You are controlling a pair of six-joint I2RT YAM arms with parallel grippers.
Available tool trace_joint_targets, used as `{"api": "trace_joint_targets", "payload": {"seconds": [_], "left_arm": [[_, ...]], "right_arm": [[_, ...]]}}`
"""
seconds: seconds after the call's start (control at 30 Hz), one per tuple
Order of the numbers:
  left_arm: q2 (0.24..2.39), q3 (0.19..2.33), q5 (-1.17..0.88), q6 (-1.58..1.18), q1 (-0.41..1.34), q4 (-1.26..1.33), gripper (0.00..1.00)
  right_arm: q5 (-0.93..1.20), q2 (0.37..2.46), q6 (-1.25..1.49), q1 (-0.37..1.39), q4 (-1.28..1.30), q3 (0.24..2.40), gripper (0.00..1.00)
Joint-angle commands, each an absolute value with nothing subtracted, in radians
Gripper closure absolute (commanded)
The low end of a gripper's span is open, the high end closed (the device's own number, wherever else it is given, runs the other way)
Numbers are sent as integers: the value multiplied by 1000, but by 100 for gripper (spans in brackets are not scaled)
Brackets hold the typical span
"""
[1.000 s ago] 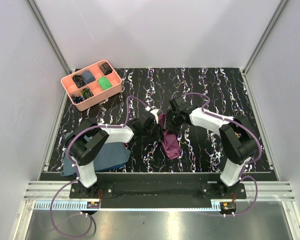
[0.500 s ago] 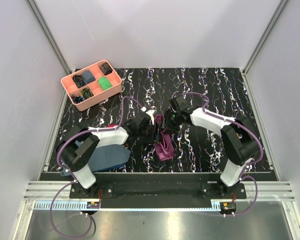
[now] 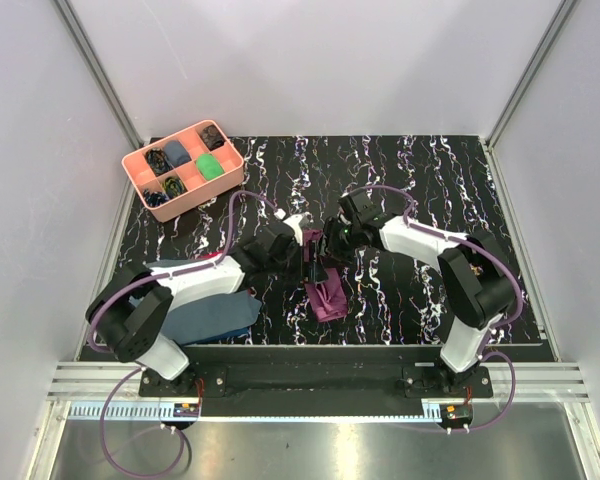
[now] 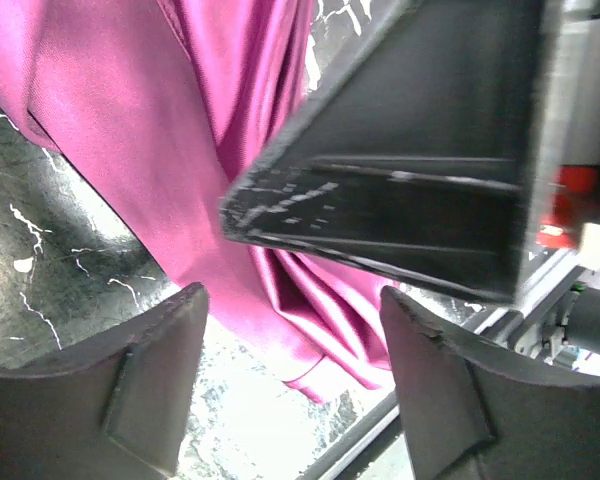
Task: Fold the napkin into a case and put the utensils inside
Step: Stuff the top corner of the smaller-rectangle-folded napkin at the center of the board.
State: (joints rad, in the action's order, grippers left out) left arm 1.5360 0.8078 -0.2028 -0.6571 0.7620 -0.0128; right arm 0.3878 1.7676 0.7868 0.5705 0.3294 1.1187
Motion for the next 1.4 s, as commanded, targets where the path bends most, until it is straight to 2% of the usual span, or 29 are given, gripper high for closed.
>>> {"api": "trace_joint_targets", "payload": {"seconds": [0.0,0.2,0.37,0.53,0.63,0.67,0.7,0.87,1.37], "left_arm": [[1496,792,-175,-690,765,-11,23],[1592,813,-175,-707,765,24,23],[1643,841,-124,-683,761,32,24],[1686,847,-117,-667,750,20,26],[1681,825,-124,-670,750,35,32],[1681,821,-127,-669,750,35,34],[1675,816,-129,-669,750,38,35],[1661,796,-141,-672,750,43,45],[1654,788,-170,-675,750,64,55]], "right_arm": [[431,1784,811,575,265,1114,50],[468,1795,857,575,213,1109,50],[384,1718,853,554,261,1100,50],[385,1654,795,425,296,1059,47],[419,1652,714,367,301,1046,27],[426,1664,695,359,298,1051,17],[448,1675,678,351,301,1057,15],[492,1767,623,337,282,1095,15],[604,1963,661,339,54,1101,16]]}}
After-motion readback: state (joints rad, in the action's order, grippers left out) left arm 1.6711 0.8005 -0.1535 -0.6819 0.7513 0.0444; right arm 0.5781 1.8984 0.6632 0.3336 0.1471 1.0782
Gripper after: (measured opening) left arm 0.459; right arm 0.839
